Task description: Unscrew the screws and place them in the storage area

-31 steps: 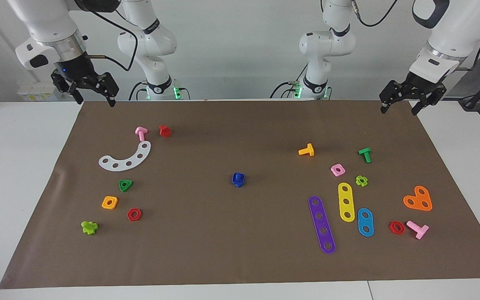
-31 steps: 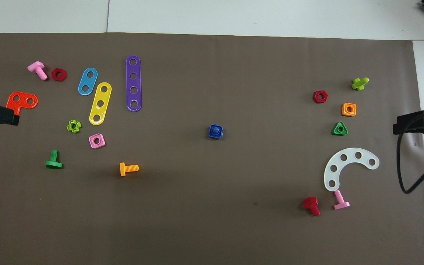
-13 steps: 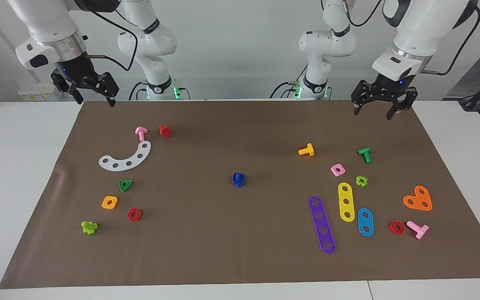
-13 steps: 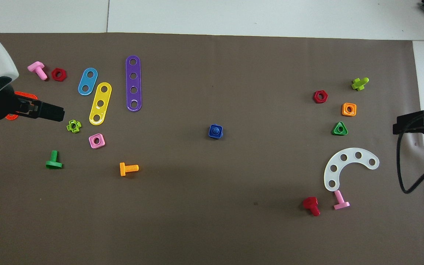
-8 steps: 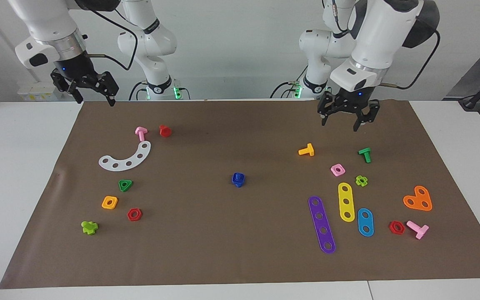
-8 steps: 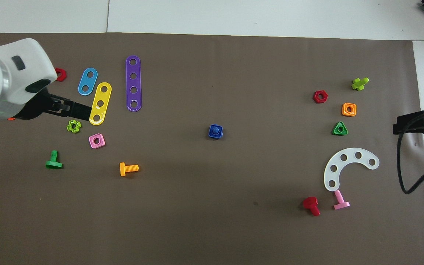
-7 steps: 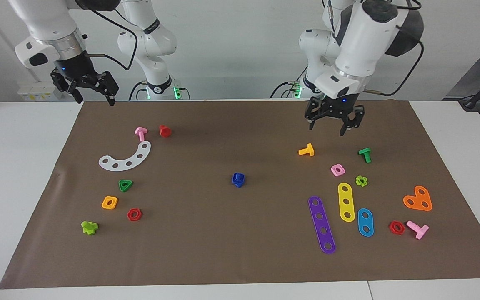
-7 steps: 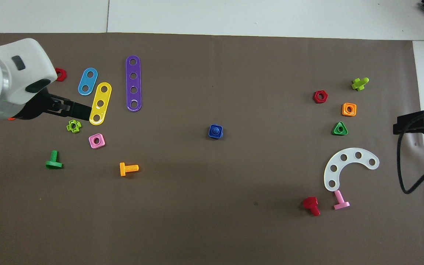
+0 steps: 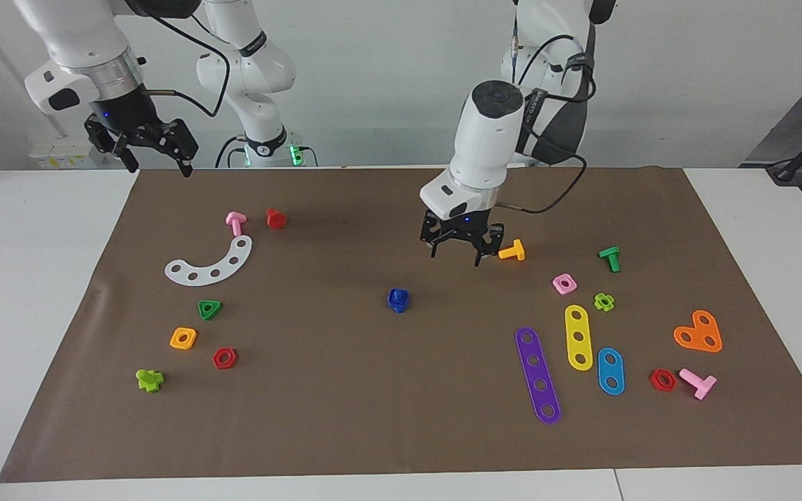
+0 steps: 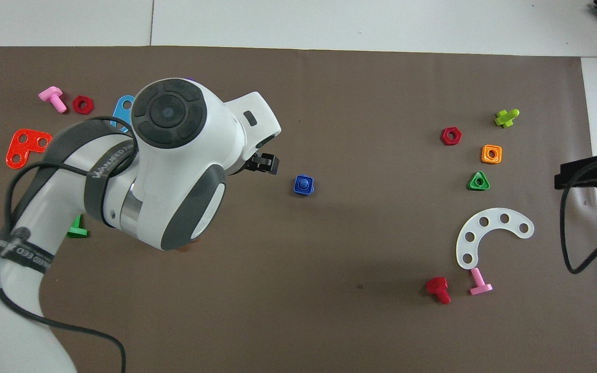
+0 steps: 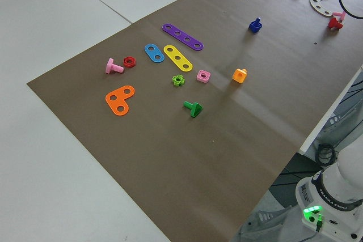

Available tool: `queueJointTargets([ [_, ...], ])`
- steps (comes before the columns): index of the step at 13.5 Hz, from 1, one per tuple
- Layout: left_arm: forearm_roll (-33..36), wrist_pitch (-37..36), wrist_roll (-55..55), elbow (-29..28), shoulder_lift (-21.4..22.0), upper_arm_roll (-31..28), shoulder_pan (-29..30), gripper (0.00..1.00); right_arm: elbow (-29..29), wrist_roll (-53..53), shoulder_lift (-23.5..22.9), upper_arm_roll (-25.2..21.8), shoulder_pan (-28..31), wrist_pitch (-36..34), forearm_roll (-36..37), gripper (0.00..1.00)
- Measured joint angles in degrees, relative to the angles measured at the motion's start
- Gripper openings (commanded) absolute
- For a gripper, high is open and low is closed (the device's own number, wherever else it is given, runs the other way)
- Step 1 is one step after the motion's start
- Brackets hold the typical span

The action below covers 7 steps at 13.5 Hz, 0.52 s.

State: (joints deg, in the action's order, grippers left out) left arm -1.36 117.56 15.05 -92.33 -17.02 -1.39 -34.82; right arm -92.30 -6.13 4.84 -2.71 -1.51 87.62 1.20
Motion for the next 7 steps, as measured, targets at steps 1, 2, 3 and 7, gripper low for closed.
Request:
queueJointTargets([
  [1,0.0,1.6,0.7,0.0,-1.5,0.0,-0.9,1.00,0.0,0.0,0.0,0.0,0.0,0.0,0.0,1.00],
  [2,0.0,2.6,1.3,0.0,-2.9,0.0,-1.6,1.00,0.0,0.0,0.0,0.0,0.0,0.0,0.0,1.00],
  [3,0.0,3.6,2.1,0.0,-4.4,0.0,-2.6,1.00,0.0,0.0,0.0,0.0,0.0,0.0,0.0,1.00],
  [7,0.0,9.8,5.5,0.1,-9.0,-0.1,-5.1,1.00,0.0,0.0,0.0,0.0,0.0,0.0,0.0,1.00],
])
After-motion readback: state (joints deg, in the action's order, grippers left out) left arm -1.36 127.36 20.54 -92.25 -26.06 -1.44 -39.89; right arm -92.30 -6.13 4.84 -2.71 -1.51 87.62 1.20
